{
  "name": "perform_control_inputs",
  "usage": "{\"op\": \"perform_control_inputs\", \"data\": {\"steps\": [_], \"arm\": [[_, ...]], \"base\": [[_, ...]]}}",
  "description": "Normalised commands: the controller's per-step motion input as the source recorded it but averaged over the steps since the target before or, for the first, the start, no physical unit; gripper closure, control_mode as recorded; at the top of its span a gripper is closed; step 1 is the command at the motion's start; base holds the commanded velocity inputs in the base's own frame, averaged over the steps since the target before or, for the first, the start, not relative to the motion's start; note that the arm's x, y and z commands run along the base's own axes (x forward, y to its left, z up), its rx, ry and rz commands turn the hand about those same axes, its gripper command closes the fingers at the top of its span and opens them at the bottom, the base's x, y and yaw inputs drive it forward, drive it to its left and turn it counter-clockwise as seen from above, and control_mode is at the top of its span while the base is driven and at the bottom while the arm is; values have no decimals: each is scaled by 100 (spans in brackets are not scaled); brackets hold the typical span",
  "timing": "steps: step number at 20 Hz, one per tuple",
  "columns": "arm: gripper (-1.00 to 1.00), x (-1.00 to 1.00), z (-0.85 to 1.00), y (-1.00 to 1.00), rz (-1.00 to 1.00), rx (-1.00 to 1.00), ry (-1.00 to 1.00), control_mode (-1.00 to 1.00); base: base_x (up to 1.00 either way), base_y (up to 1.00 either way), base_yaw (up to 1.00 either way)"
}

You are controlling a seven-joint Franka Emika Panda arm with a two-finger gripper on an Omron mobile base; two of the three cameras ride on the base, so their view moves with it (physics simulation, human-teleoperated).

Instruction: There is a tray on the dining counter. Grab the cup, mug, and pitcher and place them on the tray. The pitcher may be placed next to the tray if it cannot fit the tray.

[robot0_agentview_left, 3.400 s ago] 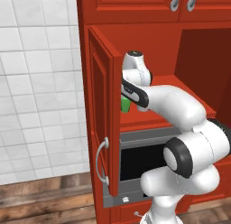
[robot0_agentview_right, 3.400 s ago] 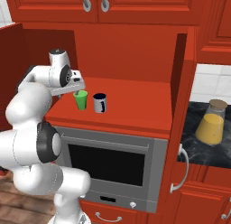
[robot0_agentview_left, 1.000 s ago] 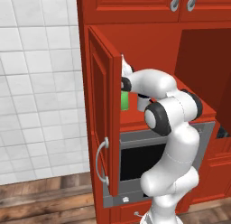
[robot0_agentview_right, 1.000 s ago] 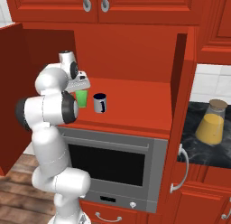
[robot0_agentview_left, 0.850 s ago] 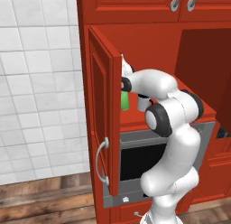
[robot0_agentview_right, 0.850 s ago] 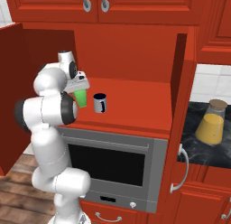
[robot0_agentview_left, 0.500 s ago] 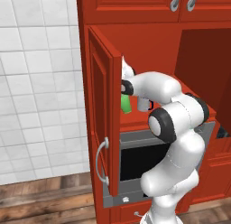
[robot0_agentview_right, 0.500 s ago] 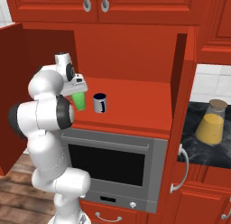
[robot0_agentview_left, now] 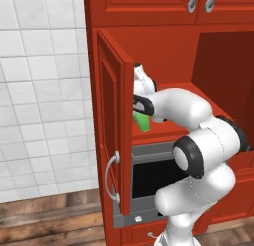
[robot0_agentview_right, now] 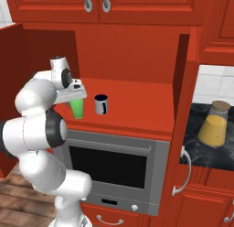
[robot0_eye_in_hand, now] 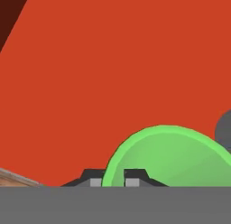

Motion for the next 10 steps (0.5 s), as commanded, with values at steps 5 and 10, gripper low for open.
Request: {"op": "perform_control_inputs", "data": {"steps": [5,10], "arm": [[100,-89,0,-19,-4,0,-5,-100],[100,-99,0,-29,-1,3,-1,-100]], "base": [[0,0,0],[0,0,0]]}}
